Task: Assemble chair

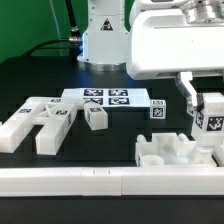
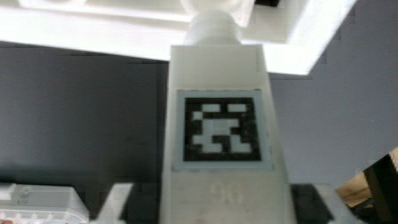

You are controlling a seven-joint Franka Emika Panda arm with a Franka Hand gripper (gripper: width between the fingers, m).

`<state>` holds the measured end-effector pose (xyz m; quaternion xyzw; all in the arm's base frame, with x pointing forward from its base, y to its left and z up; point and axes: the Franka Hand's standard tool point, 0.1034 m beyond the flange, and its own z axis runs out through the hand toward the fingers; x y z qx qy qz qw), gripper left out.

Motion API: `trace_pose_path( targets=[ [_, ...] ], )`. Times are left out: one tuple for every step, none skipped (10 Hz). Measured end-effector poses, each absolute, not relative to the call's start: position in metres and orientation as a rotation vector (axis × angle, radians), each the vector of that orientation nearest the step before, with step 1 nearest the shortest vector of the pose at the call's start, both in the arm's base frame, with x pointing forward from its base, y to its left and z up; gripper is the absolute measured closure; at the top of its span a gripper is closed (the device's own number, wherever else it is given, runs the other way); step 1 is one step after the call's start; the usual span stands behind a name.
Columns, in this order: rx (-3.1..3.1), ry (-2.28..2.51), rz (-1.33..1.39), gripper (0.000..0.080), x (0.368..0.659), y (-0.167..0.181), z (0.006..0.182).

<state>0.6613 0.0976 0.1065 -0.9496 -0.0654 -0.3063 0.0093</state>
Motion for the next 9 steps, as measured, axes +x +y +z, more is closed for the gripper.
trace_pose_path(
  targets=[
    [-2.969,-0.208,-0.952,0.0509,0.660,0.097,0.105],
    [-2.971,-0.213,-0.951,0.0509,0.659,0.096,0.104],
    [-2.974,-0.216,-0.946,0.0509,0.659,0.095,0.102],
    [-2.975,-0.219,-0.943,0.0509,0.658,0.096,0.100],
    [-2.975,-0.223,-0.939,0.0509,0.657,0.098,0.098],
    [-2.976,-0.227,-0.933,0.0509,0.656,0.099,0.095],
    [-2.977,-0.227,-0.929,0.0509,0.655,0.099,0.094],
    [-2.978,-0.228,-0.927,0.0509,0.655,0.099,0.092],
    [-2.979,-0.230,-0.923,0.0509,0.654,0.100,0.091]
  ],
)
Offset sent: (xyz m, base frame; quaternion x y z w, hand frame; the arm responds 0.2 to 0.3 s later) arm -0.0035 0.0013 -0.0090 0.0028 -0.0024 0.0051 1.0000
